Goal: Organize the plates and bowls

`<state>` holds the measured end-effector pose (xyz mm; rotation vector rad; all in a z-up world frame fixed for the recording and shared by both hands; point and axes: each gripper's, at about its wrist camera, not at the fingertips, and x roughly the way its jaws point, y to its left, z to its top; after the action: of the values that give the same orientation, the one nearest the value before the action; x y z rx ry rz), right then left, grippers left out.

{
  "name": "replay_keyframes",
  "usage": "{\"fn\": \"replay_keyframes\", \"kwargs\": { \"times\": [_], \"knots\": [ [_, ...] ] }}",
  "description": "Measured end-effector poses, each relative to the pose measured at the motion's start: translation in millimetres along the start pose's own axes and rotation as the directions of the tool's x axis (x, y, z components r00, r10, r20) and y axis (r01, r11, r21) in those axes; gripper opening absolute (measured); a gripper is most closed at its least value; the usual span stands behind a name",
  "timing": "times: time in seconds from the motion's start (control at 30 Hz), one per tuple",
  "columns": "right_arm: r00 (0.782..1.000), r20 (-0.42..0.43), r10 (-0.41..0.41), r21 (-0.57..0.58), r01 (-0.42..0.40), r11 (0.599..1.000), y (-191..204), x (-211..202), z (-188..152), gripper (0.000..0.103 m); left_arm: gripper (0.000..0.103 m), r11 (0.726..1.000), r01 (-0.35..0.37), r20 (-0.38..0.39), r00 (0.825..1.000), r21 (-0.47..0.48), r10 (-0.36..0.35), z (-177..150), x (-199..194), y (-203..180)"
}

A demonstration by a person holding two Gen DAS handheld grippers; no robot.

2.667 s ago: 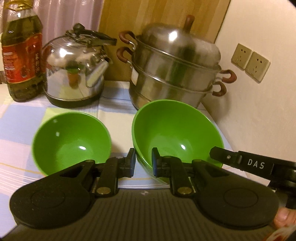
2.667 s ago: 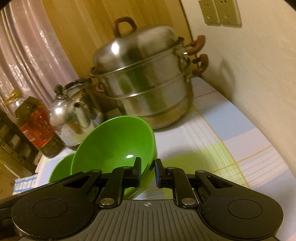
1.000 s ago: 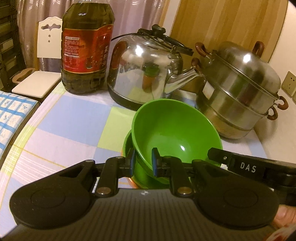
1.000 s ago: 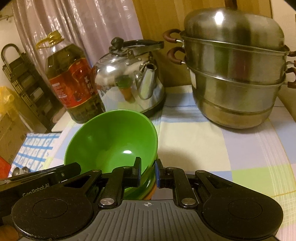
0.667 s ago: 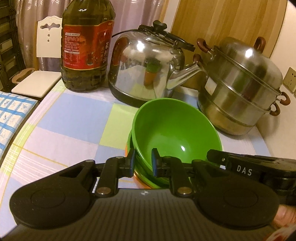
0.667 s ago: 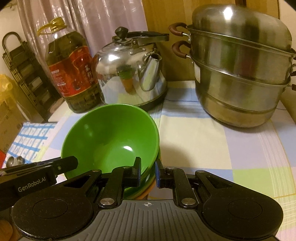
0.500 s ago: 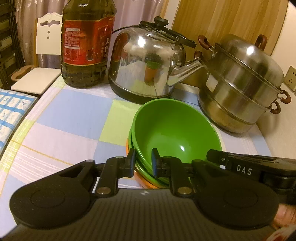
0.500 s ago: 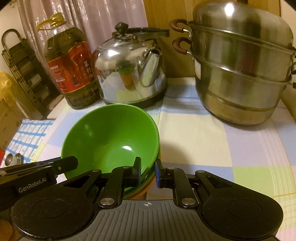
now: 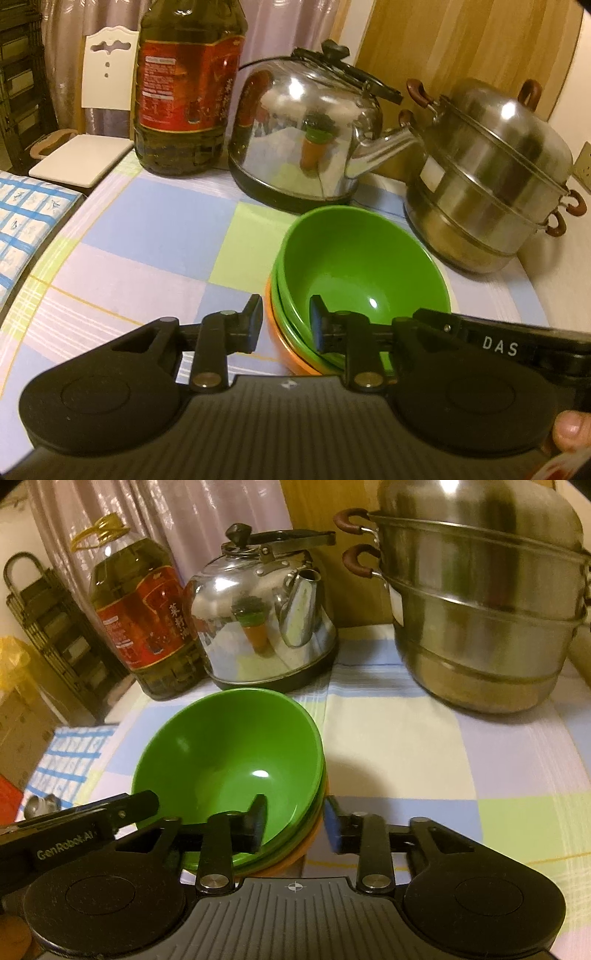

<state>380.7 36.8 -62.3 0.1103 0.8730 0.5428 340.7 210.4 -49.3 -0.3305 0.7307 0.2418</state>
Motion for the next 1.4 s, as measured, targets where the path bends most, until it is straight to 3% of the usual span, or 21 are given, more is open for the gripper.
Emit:
{"fn": "replay_keyframes", "kwargs": {
  "times": [0.4,0.77,0.93,1.1,1.4],
  "knots": [
    [0.999,0.042,0.018,0.064,-0.02,0.998,-7.8,-25.1,-3.7,0.038,0.023,1.0,0.018,0.037,0.999,-0.007,-0.018,-1.2,-22.5,-0.9],
    [0.999,0.054,0.006,0.056,-0.009,0.998,4.8,-55.8,-27.6,0.04,0.023,0.999,0.031,0.0,1.0,0.012,-0.031,-34.6,-58.5,-10.4],
    [0.999,0.039,-0.023,0.051,0.021,0.998,9.7,-71.4,-48.6,0.043,0.023,0.999,0.038,-0.03,0.999,0.004,-0.038,-54.0,-74.0,-11.3],
    [0.994,0.03,-0.109,0.031,0.108,0.994,15.8,-92.1,-74.9,0.046,0.025,0.999,0.039,-0.049,0.998,0.003,-0.039,-70.0,-89.6,-10.4],
    [0.981,-0.05,-0.186,0.117,0.19,0.975,13.2,-133.3,-136.9,0.05,0.026,0.998,0.062,-0.06,0.996,0.005,-0.061,-91.0,-119.1,-9.9]
  ]
}}
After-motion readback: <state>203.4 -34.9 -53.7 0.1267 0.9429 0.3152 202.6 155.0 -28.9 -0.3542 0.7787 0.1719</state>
